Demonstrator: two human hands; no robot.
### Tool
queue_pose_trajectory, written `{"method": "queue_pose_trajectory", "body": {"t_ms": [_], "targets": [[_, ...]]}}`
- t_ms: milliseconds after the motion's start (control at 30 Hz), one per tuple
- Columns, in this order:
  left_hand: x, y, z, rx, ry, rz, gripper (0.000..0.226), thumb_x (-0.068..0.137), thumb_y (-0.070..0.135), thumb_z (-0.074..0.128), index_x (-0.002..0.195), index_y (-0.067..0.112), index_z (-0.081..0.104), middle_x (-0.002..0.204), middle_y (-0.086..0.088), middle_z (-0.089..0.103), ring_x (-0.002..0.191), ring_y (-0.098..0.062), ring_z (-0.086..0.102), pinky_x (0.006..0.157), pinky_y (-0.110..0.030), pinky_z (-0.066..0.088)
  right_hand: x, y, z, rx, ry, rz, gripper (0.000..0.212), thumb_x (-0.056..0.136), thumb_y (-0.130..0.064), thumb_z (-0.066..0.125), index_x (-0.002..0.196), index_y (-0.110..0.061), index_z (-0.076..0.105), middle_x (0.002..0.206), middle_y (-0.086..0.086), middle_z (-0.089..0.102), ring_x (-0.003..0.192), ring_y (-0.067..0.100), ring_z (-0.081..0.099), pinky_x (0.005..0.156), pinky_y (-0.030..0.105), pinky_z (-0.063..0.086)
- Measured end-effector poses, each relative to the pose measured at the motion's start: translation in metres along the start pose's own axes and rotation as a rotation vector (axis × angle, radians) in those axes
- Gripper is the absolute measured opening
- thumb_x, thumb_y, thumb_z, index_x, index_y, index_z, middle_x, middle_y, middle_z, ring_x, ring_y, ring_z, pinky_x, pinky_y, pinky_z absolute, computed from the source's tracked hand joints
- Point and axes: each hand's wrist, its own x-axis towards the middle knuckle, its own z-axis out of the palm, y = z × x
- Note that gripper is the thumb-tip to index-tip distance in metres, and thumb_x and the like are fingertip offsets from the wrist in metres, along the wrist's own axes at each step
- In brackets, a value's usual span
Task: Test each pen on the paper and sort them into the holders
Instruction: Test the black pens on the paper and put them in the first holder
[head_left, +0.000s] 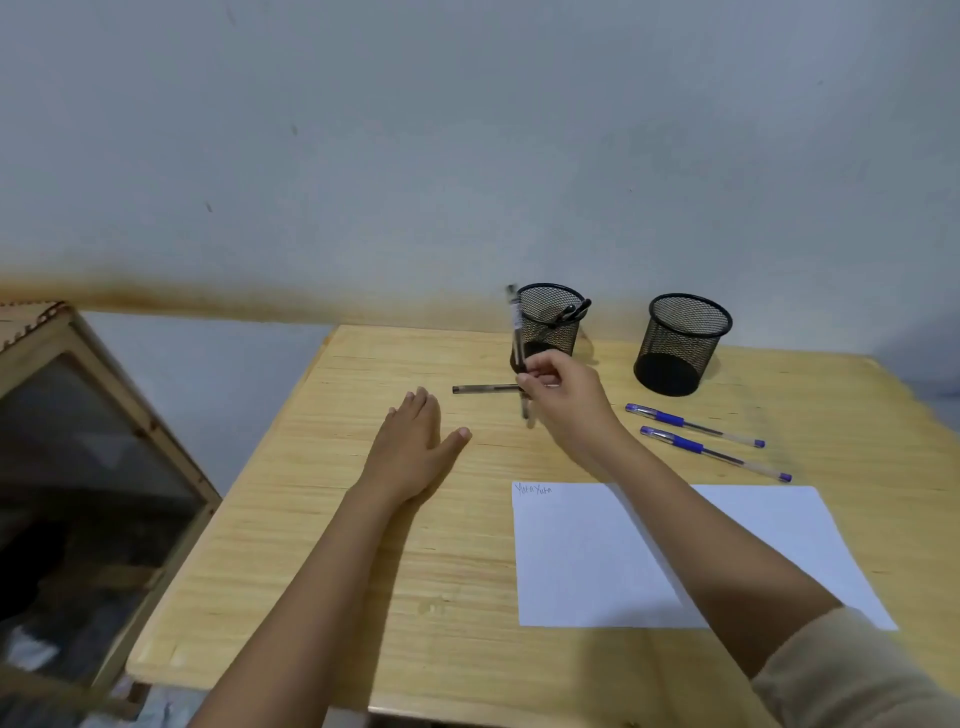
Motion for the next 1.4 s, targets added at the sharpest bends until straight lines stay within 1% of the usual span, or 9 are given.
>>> {"method": "queue_pose_trajectory", "body": {"t_ms": [67, 133, 200, 233, 367, 500, 667, 1100, 1400], "targets": [[-0.010, 0.018, -0.004, -0.300, 0.008, 0.004, 0.062, 0.093, 0.044, 0.048, 0.143, 0.012, 0.032, 0.154, -0.001, 0.026, 0.142, -0.014, 0.022, 0.113, -0.027, 0.020, -0.009, -0.005, -0.002, 0.321, 0.045, 0.104, 0.006, 0.085, -0.006, 0.063, 0.090, -0.008, 0.061, 0.087, 0.008, 0.064, 0.080, 0.016, 0.064, 0.075, 0.021, 0.054], [-0.020, 0.039, -0.005, -0.624, 0.035, 0.005, 0.044, 0.093, 0.031, 0.054, 0.133, 0.014, 0.046, 0.136, 0.004, 0.047, 0.118, -0.002, 0.048, 0.090, -0.012, 0.039, -0.017, -0.008, -0.004, 0.537, 0.072, 0.188, 0.007, 0.084, 0.001, 0.061, 0.085, -0.006, 0.060, 0.082, 0.011, 0.062, 0.075, 0.015, 0.065, 0.073, 0.019, 0.056], [-0.023, 0.052, -0.005, -0.737, 0.080, 0.052, 0.025, 0.092, 0.021, 0.057, 0.116, 0.015, 0.059, 0.116, 0.005, 0.060, 0.092, 0.011, 0.057, 0.070, -0.003, 0.043, -0.025, -0.009, -0.005, 0.661, 0.073, 0.218, 0.013, 0.081, 0.006, 0.061, 0.082, -0.006, 0.058, 0.078, 0.012, 0.061, 0.076, 0.018, 0.063, 0.078, 0.024, 0.054], [-0.023, 0.057, -0.006, -0.731, 0.106, 0.093, 0.021, 0.090, 0.020, 0.059, 0.111, 0.015, 0.062, 0.110, 0.004, 0.064, 0.086, 0.014, 0.058, 0.067, -0.002, 0.043, -0.030, -0.009, -0.006, 0.704, 0.062, 0.208, 0.016, 0.080, 0.009, 0.060, 0.080, -0.007, 0.057, 0.076, 0.011, 0.062, 0.076, 0.020, 0.061, 0.079, 0.025, 0.052], [-0.018, 0.061, -0.010, -0.793, 0.195, 0.145, 0.017, 0.085, 0.018, 0.066, 0.102, 0.019, 0.068, 0.094, 0.002, 0.069, 0.077, 0.007, 0.060, 0.072, -0.007, 0.044, -0.042, -0.012, -0.015, 0.714, -0.035, 0.125, 0.022, 0.077, 0.010, 0.064, 0.075, -0.011, 0.061, 0.075, 0.005, 0.067, 0.082, 0.023, 0.057, 0.079, 0.028, 0.047], [-0.021, 0.063, -0.015, -0.929, 0.221, 0.203, 0.015, 0.079, 0.009, 0.071, 0.089, 0.021, 0.073, 0.084, 0.004, 0.074, 0.079, -0.007, 0.066, 0.076, -0.019, 0.052, -0.045, -0.018, -0.022, 0.711, -0.103, 0.086, 0.014, 0.077, 0.006, 0.066, 0.081, -0.007, 0.065, 0.079, 0.006, 0.069, 0.084, 0.018, 0.063, 0.086, 0.027, 0.050], [-0.027, 0.056, -0.018, -0.950, 0.185, 0.189, 0.017, 0.077, 0.005, 0.072, 0.089, 0.018, 0.074, 0.076, 0.009, 0.074, 0.076, -0.004, 0.067, 0.072, -0.014, 0.050, -0.048, -0.022, -0.024, 0.633, -0.146, 0.062, 0.013, 0.077, 0.007, 0.066, 0.086, -0.003, 0.065, 0.079, 0.006, 0.069, 0.077, 0.013, 0.067, 0.075, 0.017, 0.054], [-0.032, 0.041, -0.027, -0.928, 0.148, 0.183, 0.018, 0.076, 0.001, 0.072, 0.090, 0.013, 0.074, 0.071, 0.003, 0.074, 0.076, -0.010, 0.066, 0.078, -0.020, 0.052, -0.054, -0.016, -0.010, 0.660, -0.165, 0.040, 0.014, 0.077, 0.006, 0.067, 0.082, -0.008, 0.066, 0.087, 0.013, 0.068, 0.085, 0.021, 0.067, 0.082, 0.024, 0.055], [-0.036, 0.043, -0.027, -0.921, 0.277, 0.123, 0.017, 0.075, 0.004, 0.074, 0.086, 0.017, 0.075, 0.070, 0.004, 0.073, 0.073, -0.008, 0.067, 0.073, -0.017, 0.052, -0.050, -0.020, 0.001, 0.655, -0.172, 0.015, 0.014, 0.075, -0.002, 0.072, 0.077, -0.015, 0.068, 0.086, 0.009, 0.070, 0.085, 0.022, 0.064, 0.075, 0.018, 0.054]]}}
